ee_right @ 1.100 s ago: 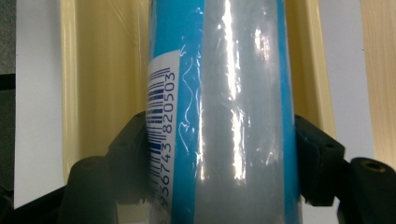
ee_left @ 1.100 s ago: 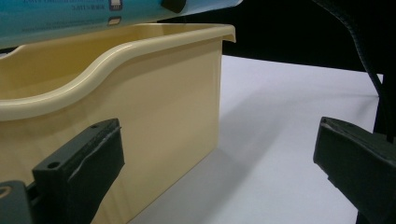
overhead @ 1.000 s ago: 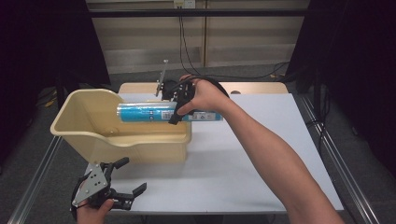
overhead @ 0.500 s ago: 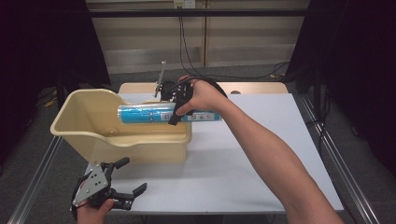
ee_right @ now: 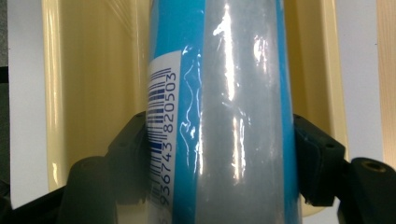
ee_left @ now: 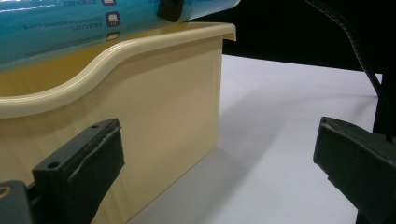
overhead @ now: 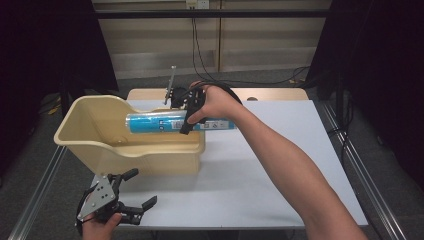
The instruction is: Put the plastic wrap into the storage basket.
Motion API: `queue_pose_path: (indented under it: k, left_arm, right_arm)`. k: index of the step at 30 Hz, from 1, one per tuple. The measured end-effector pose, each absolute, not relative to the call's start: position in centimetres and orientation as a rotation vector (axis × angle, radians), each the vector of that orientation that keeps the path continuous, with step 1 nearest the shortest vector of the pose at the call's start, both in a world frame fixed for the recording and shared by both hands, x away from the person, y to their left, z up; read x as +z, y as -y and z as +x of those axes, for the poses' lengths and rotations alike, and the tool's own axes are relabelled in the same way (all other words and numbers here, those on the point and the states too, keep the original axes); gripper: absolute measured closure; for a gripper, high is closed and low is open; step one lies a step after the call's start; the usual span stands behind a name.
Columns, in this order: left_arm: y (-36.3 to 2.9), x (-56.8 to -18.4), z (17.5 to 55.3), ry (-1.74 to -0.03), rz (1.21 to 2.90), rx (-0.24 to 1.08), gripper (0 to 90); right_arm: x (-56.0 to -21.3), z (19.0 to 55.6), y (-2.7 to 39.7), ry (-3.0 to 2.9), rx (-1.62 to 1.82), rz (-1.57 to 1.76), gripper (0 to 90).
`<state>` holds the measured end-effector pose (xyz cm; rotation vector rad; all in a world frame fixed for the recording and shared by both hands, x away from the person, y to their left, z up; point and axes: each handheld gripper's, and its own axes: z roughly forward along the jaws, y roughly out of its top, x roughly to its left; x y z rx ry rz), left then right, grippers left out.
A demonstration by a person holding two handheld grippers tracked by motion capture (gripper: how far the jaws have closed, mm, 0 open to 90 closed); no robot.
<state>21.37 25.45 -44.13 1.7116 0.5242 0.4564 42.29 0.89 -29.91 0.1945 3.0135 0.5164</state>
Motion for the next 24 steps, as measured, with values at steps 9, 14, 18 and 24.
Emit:
queue_pose_path:
  k: [9, 14, 18, 24]
  left_arm:
    - [-25.44, -44.14, 21.40, -0.521, 1.713, 0.453, 1.6]
    - [-25.47, -44.17, 21.41, -0.523, 1.714, 0.450, 1.6]
    - [-25.51, -44.16, 21.42, -0.522, 1.714, 0.454, 1.6]
    - [-25.56, -44.16, 21.43, -0.522, 1.715, 0.457, 1.6]
  right_arm:
    - [-29.86, 42.34, -1.06, -3.013, 0.494, 0.198, 31.8]
    - [-29.86, 42.33, -1.16, -3.009, 0.498, 0.208, 31.8]
    - [-29.75, 42.42, -1.21, -3.010, 0.480, 0.208, 31.8]
    - [-29.10, 42.54, -1.32, -2.993, 0.519, 0.226, 32.0]
